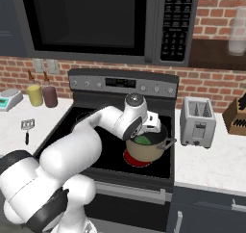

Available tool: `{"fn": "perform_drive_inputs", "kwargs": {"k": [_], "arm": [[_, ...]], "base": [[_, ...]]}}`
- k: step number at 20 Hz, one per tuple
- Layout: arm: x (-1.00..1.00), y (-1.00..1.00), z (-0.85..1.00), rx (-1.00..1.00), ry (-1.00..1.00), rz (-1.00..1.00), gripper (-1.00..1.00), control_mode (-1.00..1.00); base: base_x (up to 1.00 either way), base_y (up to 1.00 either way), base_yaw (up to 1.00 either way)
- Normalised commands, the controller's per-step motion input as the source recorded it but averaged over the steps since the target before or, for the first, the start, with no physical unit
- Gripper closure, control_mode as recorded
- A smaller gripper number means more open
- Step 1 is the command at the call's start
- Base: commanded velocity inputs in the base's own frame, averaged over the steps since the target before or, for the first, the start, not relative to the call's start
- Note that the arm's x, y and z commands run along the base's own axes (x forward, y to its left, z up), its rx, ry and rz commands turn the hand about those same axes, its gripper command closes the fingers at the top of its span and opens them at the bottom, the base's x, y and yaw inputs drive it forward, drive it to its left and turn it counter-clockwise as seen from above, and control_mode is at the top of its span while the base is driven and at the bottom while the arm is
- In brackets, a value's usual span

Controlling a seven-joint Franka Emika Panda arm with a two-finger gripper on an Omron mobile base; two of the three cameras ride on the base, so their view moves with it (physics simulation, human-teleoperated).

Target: Put the garlic and broccoli in the pot. Retrieve the spatula and lightly stir the vegetables in the pot.

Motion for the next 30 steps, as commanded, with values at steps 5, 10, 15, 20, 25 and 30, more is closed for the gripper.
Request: {"fn": "perform_drive_inputs", "kwargs": {"k": [5,10,15,20,25,30], "arm": [[0.19,-0.15,-0.23,0.00,0.01,0.00,1.00,-1.00],[0.22,0.00,-0.18,0.00,0.05,0.00,1.00,-1.00],[0.21,0.00,-0.12,0.00,0.07,0.00,1.00,-1.00],[0.23,-0.08,-0.04,0.00,0.08,0.00,1.00,-1.00],[0.18,-0.05,-0.06,0.00,0.07,0.00,1.00,-1.00],[0.08,-0.08,-0.05,0.00,0.07,0.00,1.00,-1.00]], "base": [[0.00,0.00,0.00],[0.00,0.00,0.00],[0.00,0.00,0.00],[0.00,0.00,0.00],[0.00,0.00,0.00],[0.00,0.00,0.00]]}}
